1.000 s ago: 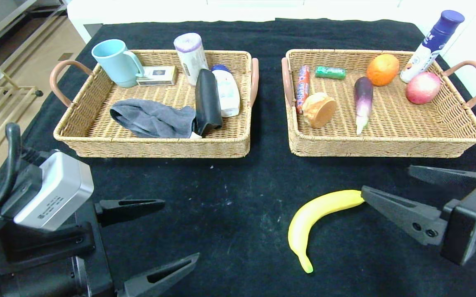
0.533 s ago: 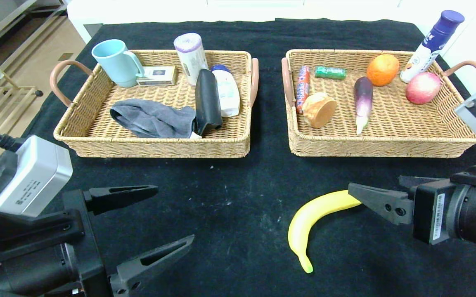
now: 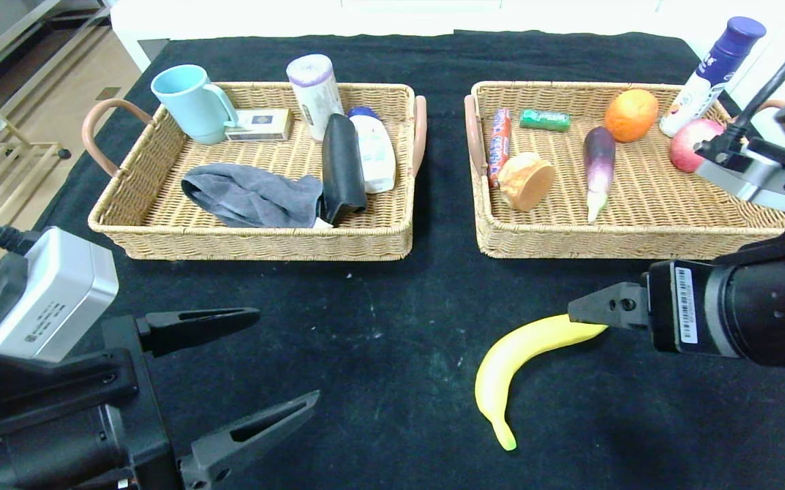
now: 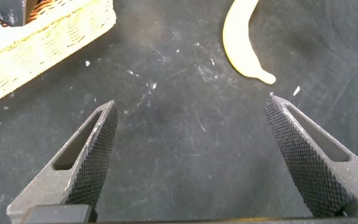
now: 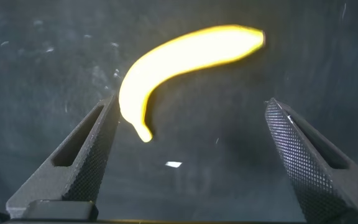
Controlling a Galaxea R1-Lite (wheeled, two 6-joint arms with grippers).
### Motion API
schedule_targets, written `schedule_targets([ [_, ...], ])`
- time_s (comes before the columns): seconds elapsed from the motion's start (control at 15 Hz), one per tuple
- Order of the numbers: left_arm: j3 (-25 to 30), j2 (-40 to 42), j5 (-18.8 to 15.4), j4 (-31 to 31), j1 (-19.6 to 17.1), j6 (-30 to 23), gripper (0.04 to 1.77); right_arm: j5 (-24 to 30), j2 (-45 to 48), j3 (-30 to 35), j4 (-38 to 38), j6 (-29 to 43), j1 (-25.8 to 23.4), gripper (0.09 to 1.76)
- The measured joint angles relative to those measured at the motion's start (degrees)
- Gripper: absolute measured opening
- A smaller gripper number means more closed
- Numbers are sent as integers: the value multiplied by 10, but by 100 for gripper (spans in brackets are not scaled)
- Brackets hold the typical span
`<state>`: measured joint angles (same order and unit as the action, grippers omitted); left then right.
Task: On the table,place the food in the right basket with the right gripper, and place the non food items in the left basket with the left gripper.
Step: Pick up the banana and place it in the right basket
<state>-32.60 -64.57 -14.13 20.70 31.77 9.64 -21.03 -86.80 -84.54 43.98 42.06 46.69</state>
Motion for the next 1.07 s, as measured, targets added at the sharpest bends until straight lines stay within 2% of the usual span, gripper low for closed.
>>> schedule_targets([
  [0.13,0,1,0,0,0,2,171,3,-44,-53,44,42,1,171],
  [0.27,-1,2,1,0,0,0,171,4,-77,-76,51,49,2,171],
  [1.07,-1,15,0,0,1,5,172,15,-175,-120,63,141,9,171],
])
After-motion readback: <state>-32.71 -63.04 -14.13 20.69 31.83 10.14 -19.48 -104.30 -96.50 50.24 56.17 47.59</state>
